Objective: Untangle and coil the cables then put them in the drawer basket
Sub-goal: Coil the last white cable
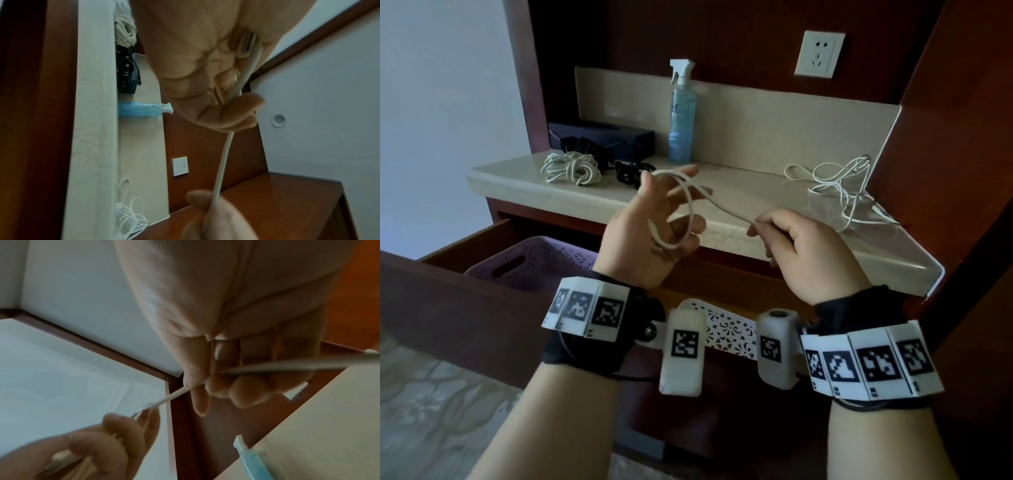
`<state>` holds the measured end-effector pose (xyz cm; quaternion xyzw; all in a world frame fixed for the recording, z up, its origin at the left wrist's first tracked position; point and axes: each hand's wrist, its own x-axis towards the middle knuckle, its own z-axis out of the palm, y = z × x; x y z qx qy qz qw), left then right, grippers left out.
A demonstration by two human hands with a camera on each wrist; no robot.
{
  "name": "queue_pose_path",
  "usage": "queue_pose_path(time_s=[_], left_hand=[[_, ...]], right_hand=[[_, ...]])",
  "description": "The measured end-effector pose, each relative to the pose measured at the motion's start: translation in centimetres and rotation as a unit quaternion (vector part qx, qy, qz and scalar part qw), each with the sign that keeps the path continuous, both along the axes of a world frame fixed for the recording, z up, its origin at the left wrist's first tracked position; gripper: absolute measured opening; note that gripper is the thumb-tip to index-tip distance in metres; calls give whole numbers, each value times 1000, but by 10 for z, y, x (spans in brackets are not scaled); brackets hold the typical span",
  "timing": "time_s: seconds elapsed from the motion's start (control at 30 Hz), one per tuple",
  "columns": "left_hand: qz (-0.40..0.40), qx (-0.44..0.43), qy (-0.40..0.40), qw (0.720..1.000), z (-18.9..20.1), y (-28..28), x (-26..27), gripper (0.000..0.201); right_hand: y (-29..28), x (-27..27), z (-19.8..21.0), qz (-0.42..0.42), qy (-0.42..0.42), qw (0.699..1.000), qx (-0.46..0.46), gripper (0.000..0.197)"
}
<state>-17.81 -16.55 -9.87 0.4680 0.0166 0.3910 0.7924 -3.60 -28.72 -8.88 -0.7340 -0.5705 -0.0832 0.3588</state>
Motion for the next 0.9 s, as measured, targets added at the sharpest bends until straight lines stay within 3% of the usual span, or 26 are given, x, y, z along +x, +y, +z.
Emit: queue_pose_path(time_s=[0.17, 0.4, 0.67, 0.77, 0.9], left_hand=[[12, -40, -44, 998, 10, 29, -9, 46], [34, -58, -3, 998, 12, 57, -9, 50], [109, -123, -15, 986, 8, 101, -27, 49], [136, -88, 14, 987, 3, 107, -28, 46], [129, 84, 127, 980, -4, 92, -19, 50]], right_hand=[[4, -2, 1, -48, -13, 999, -9, 23], [34, -34, 7, -80, -52, 989, -116, 26], [45, -30, 14, -45, -2, 997, -67, 17], [38, -22, 17, -35, -31, 999, 14, 18], [48, -26, 16, 36, -51, 994, 93, 13]])
